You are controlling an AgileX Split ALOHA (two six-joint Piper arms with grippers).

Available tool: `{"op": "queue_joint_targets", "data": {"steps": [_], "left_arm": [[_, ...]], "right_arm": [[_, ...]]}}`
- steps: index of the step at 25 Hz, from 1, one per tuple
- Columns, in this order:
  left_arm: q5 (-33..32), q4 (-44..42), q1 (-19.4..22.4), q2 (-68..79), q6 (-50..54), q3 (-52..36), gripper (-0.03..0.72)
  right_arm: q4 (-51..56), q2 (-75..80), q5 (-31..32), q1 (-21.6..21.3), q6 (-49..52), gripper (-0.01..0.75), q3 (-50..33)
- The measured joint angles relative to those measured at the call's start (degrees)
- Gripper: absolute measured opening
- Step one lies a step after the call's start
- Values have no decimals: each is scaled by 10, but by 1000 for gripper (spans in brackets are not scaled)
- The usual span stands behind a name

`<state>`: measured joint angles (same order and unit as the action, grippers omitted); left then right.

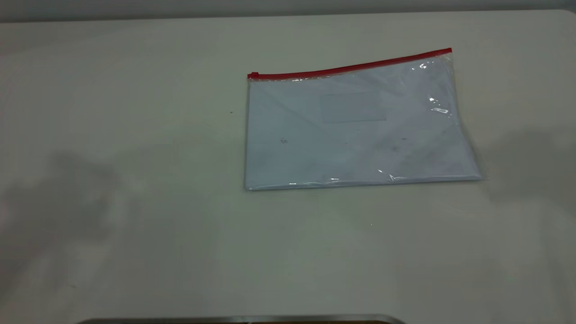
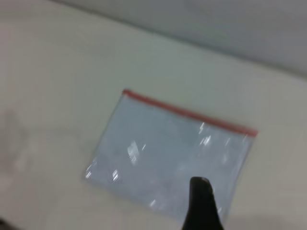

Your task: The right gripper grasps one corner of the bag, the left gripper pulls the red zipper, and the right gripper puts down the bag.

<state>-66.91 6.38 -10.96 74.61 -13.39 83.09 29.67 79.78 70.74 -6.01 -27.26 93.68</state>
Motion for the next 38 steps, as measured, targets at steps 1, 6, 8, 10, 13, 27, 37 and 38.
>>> {"op": "queue_joint_targets", "data": {"steps": [1, 6, 8, 10, 13, 27, 37, 38], "left_arm": [[0, -4, 0, -15, 9, -13, 583], [0, -17, 0, -135, 26, -104, 584], [0, -16, 0, -192, 28, -139, 584], [0, -7, 0, -245, 28, -176, 584], [0, -4, 0, -320, 29, -238, 584], [0, -20, 0, -578, 61, -478, 584], [0, -43, 0, -612, 97, -526, 585], [0, -43, 0, -612, 97, -526, 585]], "right_arm": [[0, -17, 0, 0, 8, 592, -29], [-1, -113, 0, 0, 18, 592, -185], [0, -155, 0, 0, 17, 592, -239], [1, -191, 0, 0, 15, 592, -288], [4, -245, 0, 0, 8, 592, -339], [38, -521, -17, 0, -46, 592, -493], [-61, -695, -18, 0, 11, 592, -587], [-81, -706, -17, 0, 23, 592, -594]]}}
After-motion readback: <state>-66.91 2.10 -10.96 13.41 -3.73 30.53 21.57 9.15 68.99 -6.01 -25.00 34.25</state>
